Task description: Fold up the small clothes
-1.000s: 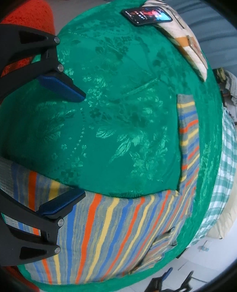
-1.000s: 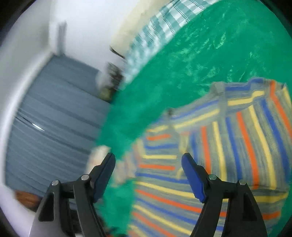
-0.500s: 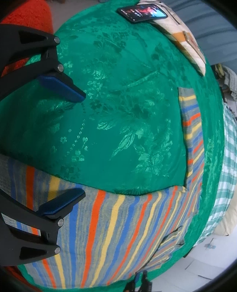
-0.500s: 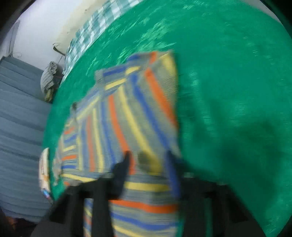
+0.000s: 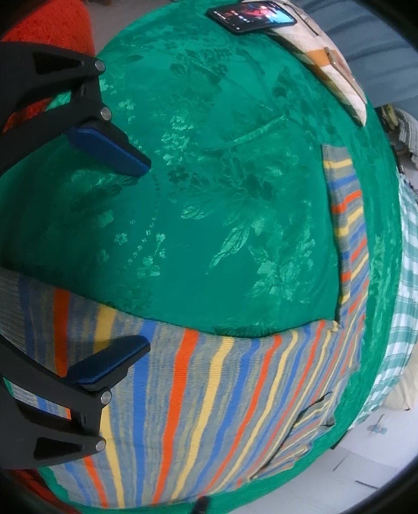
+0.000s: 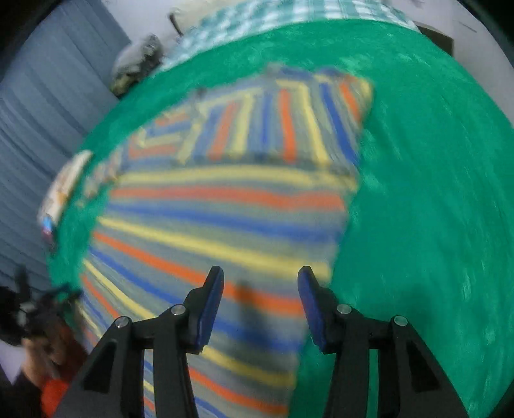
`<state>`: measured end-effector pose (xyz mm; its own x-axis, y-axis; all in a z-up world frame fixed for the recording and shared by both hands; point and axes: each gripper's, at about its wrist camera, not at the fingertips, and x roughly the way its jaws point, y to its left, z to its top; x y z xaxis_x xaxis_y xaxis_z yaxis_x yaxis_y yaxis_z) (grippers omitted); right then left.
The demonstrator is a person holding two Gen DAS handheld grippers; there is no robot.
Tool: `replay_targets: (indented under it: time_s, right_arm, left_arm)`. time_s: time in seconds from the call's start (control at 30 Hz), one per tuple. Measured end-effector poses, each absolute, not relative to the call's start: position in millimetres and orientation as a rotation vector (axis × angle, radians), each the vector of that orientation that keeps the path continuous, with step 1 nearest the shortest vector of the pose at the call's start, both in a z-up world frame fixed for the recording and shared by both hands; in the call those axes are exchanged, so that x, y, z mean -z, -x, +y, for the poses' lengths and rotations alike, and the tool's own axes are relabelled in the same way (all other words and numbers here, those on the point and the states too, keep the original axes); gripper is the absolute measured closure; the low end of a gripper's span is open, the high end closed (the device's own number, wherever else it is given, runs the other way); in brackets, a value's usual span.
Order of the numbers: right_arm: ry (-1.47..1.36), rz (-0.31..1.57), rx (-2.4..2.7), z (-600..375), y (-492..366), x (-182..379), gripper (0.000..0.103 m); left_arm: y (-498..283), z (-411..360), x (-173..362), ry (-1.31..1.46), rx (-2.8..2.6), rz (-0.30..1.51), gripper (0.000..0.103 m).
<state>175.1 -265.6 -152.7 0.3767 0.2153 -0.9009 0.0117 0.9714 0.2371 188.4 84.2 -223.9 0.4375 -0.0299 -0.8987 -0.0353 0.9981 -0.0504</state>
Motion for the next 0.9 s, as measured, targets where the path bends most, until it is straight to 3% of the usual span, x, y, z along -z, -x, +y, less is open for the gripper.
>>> replay_targets:
  time_s: [0.23, 0.4, 0.63, 0.73, 0.9]
  right_arm:
    - [-0.294, 1.071, -0.023, -269.3, -87.5, 134.8, 0.055]
    - [-0.327, 0.999, -0.058, -232.5, -30.7, 129.9, 0.049]
    - [-0.267, 0.948, -0.009, -216.8, -10.4, 133.7, 0.048]
    - [-0.257, 0.900, 0.017, -220.1, -7.0, 127.4, 0.037]
    - [-0.234, 0.910, 0.017, -218.8, -5.6, 129.1, 0.036]
  left_arm:
    - [-185.8, 82.6, 229.0, 0.056, -0.009, 1.124, 0.000]
    - [-181.7, 81.8, 231.3, 0.052, -0.010, 1.102, 0.000]
    - [-176.7, 84.9, 232.2, 0.063, 0.030, 1.083, 0.000]
    - [-175.7, 82.5, 232.6, 0.025, 0.051, 1.092, 0.000]
    - [-176.3, 83.3, 232.4, 0.025, 0.063, 1.098, 0.000]
